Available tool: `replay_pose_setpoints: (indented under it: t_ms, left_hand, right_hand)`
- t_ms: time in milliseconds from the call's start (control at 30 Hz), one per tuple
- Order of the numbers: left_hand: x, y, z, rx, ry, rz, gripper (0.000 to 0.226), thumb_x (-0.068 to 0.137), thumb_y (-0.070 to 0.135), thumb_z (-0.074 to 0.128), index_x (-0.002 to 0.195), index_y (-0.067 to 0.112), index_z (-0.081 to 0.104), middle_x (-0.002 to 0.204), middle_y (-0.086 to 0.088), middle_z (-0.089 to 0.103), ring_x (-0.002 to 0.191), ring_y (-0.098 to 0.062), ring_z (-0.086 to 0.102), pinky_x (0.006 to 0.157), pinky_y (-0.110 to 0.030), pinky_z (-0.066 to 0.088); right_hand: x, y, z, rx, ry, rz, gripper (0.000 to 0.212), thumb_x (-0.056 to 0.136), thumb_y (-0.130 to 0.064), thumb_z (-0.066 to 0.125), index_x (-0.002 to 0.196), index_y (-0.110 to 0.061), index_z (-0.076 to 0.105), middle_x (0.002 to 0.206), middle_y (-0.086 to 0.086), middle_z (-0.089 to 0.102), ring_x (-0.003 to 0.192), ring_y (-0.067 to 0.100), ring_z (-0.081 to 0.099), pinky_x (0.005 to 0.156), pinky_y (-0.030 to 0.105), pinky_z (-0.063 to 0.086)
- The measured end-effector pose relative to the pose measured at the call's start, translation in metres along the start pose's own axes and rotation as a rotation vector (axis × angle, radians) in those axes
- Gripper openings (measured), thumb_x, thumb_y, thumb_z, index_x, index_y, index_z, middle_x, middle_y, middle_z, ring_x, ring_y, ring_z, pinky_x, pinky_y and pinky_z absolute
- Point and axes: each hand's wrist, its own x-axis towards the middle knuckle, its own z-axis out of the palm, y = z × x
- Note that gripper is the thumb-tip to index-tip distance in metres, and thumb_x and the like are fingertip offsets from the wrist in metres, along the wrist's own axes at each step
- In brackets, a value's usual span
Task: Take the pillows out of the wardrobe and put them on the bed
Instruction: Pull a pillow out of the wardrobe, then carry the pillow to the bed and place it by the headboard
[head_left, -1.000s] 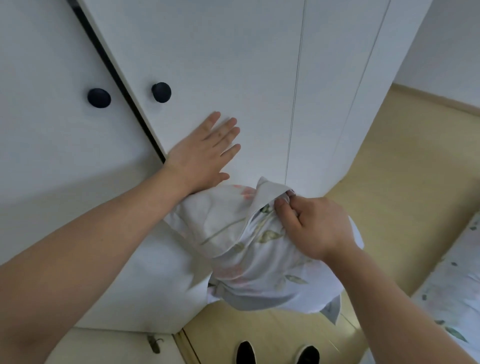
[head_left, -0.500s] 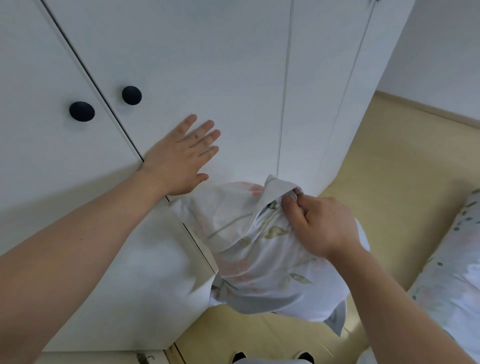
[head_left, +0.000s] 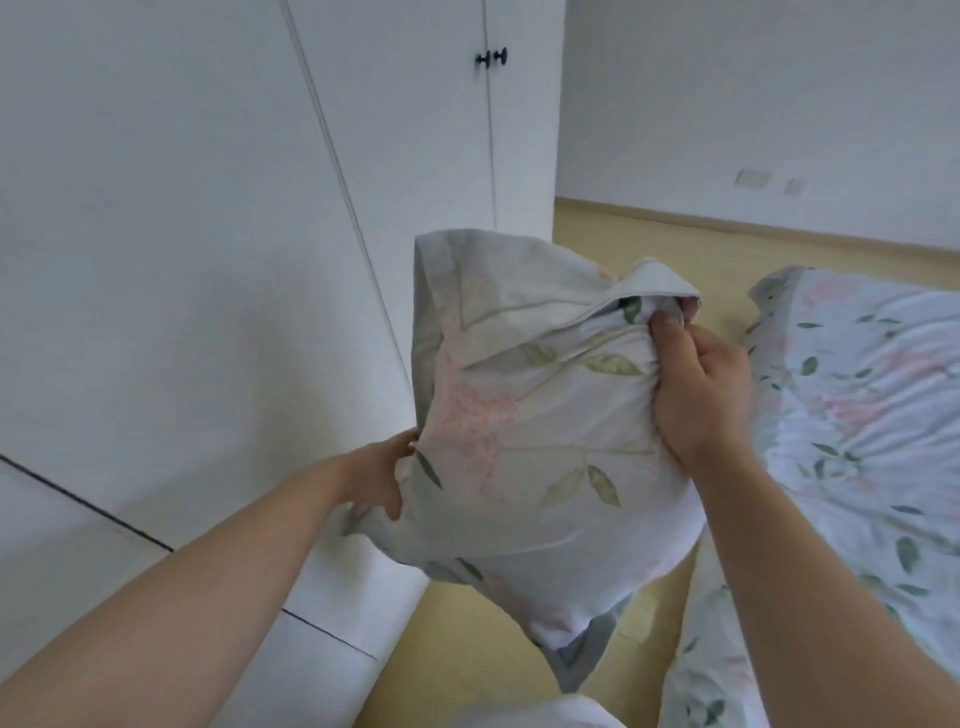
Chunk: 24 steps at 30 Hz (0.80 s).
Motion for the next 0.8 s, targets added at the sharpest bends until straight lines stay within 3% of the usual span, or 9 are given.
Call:
replay_pose_setpoints:
  t_ms: [100,233,367,433,533,600,733,800]
  left_hand:
    - [0.030,0.036,0.004,-0.084,0.041,0.086,0.116,0.056,0.008,0.086,0.150,0.036,0.023,0.134,0.012,0.049,0.125,-0.019,0.047,0.098,-0.032,0.043]
    - [0.081,0.087,0.002,-0.061,0.209,0.205,0.121,0.029,0.029,0.088,0.140,0.029,0.039,0.131,0.005,0.057,0.123,-0.024,0.055,0.102,-0.044,0.049]
    - [0.158,0.118,0.009,0.012,0.134,0.254,0.147,0.025,0.042,0.093,0.147,0.042,0.010,0.137,0.008,0.047,0.128,-0.026,0.049,0.104,-0.049,0.048]
    - [0.174,0.156,0.013,0.022,0.068,0.274,0.147,0.029,0.043,0.094,0.150,0.044,0.009,0.138,0.013,0.047,0.128,-0.022,0.049,0.107,-0.047,0.046]
    - [0.174,0.218,0.019,0.125,-0.098,0.289,0.120,0.039,0.049,0.094,0.145,0.035,0.039,0.138,0.011,0.056,0.127,-0.019,0.054,0.109,-0.040,0.046]
    - [0.189,0.244,0.027,0.045,-0.191,0.305,0.102,0.044,0.046,0.095,0.135,0.024,0.056,0.131,0.006,0.063,0.121,-0.022,0.060,0.104,-0.040,0.050]
    - [0.214,0.291,0.028,-0.143,-0.363,0.401,0.064,0.057,0.034,0.094,0.115,0.020,0.070,0.107,0.002,0.072,0.096,-0.023,0.067,0.072,-0.034,0.054]
    - [0.222,0.317,0.023,-0.158,-0.413,0.475,0.045,0.070,0.023,0.090,0.111,0.019,0.072,0.098,0.002,0.073,0.087,-0.020,0.068,0.062,-0.029,0.052]
  right_hand:
    - [0.017,-0.001,-0.034,0.167,0.126,-0.012,0.053,0.102,-0.026,0.052,0.053,-0.019,0.034,0.047,-0.012,0.033,0.046,0.007,0.029,0.046,0.029,0.021]
    - [0.036,-0.002,-0.078,0.318,0.236,0.017,0.052,0.099,-0.024,0.053,0.052,-0.026,0.029,0.046,-0.015,0.028,0.047,0.006,0.028,0.047,0.028,0.023]
    - [0.058,-0.008,-0.118,0.430,0.440,0.055,0.044,0.098,-0.012,0.053,0.059,-0.016,0.034,0.045,-0.014,0.030,0.045,0.004,0.030,0.045,0.021,0.026]
    - [0.069,-0.006,-0.138,0.439,0.565,0.078,0.033,0.098,-0.010,0.053,0.066,-0.008,0.045,0.045,-0.013,0.037,0.042,0.000,0.036,0.044,0.015,0.031]
    - [0.084,0.007,-0.167,0.421,0.746,0.121,0.031,0.095,-0.014,0.057,0.065,-0.010,0.053,0.049,-0.013,0.049,0.047,-0.002,0.046,0.049,0.014,0.036]
    - [0.091,0.017,-0.184,0.363,0.846,0.151,0.035,0.094,-0.017,0.059,0.059,-0.016,0.055,0.050,-0.016,0.052,0.049,-0.003,0.048,0.051,0.016,0.038]
    - [0.092,0.040,-0.215,-0.017,1.055,0.299,0.047,0.101,-0.031,0.050,0.061,-0.009,0.055,0.055,-0.012,0.049,0.054,0.001,0.046,0.056,0.011,0.035]
    - [0.081,0.058,-0.229,-0.276,1.102,0.447,0.051,0.101,-0.051,0.038,0.075,-0.015,0.062,0.076,-0.003,0.061,0.079,0.014,0.055,0.077,0.022,0.045]
